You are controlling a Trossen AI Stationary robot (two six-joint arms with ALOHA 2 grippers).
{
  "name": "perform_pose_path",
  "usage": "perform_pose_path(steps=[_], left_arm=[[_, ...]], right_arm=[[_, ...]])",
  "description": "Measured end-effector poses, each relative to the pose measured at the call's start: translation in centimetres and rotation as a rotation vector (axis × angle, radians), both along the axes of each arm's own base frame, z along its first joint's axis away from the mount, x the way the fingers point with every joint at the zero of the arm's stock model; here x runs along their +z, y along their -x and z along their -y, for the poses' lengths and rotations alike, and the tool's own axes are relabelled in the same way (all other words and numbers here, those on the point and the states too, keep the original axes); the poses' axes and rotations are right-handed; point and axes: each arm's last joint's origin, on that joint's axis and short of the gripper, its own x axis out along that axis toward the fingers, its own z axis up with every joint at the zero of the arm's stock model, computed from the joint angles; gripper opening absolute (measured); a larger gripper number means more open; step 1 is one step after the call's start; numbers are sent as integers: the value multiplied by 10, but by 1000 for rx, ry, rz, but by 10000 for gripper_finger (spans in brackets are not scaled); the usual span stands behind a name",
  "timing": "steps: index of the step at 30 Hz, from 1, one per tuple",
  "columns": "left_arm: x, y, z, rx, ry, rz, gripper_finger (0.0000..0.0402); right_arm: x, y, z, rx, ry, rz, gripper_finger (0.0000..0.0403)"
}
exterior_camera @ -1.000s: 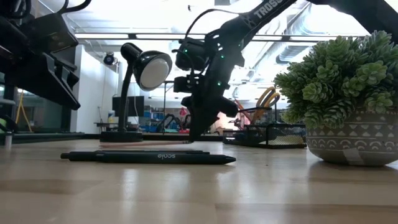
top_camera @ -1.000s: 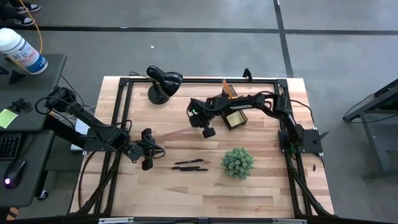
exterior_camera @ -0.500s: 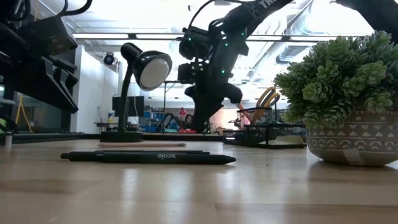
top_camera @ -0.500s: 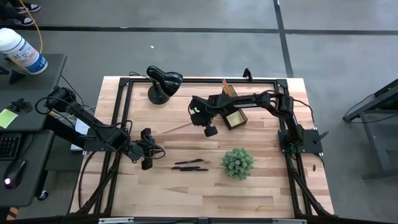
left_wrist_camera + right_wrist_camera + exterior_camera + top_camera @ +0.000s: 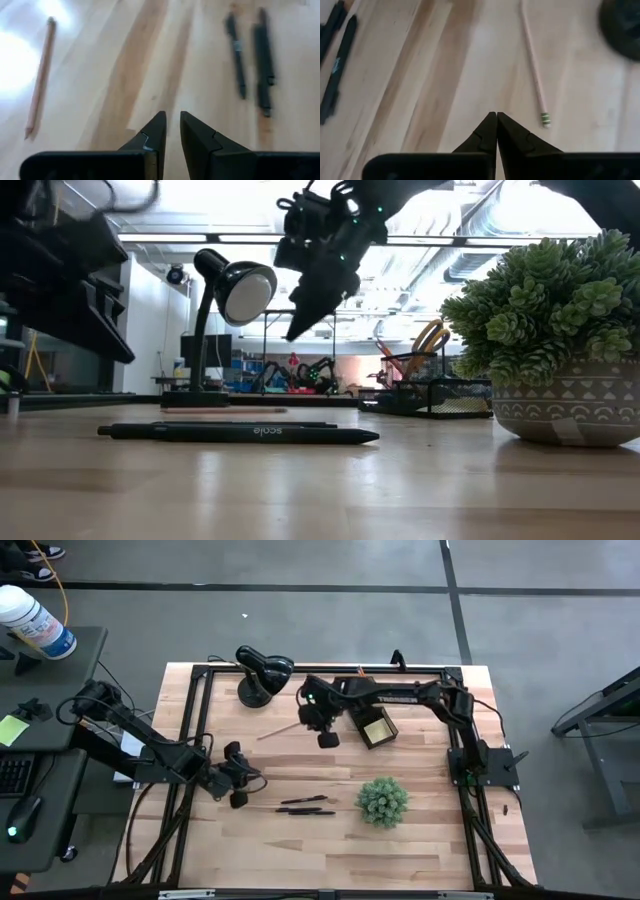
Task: Pick and place office supplies into organizer
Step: Put the white pencil into the desk organizer
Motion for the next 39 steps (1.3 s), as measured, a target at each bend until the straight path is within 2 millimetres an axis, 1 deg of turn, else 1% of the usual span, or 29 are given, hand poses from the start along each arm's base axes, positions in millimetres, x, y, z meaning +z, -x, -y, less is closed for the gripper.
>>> perform_pose_path(steps=[5,10,14,18,23,27,29,31,37,39], left_arm=[[-4,0,-25,221,8,-45,44],[-4,-2,-50,355,-36,-66,44],[-4,-1,-66,349,-136,-138,44],[-7,5,-80,376,-194,-233,44],[-9,13,-96,452,-186,-316,44],[-7,10,-106,380,-174,-312,46],[-6,9,-110,344,-190,-316,54],[-6,10,-115,327,-198,-328,70],[-7,16,-126,351,-115,-324,142],[-8,17,-128,354,-102,-322,159]], right_arm=[[21,0,12,-18,-9,21,21],[36,4,19,-29,-25,14,38],[41,6,21,-32,-48,1,54],[41,6,20,-27,-74,-4,63],[39,5,13,-9,-83,-12,63],[39,4,8,17,-105,-3,65],[40,3,6,32,-116,6,66],[40,2,6,33,-115,14,66],[41,2,7,32,-112,22,63],[41,2,7,32,-111,24,64]])
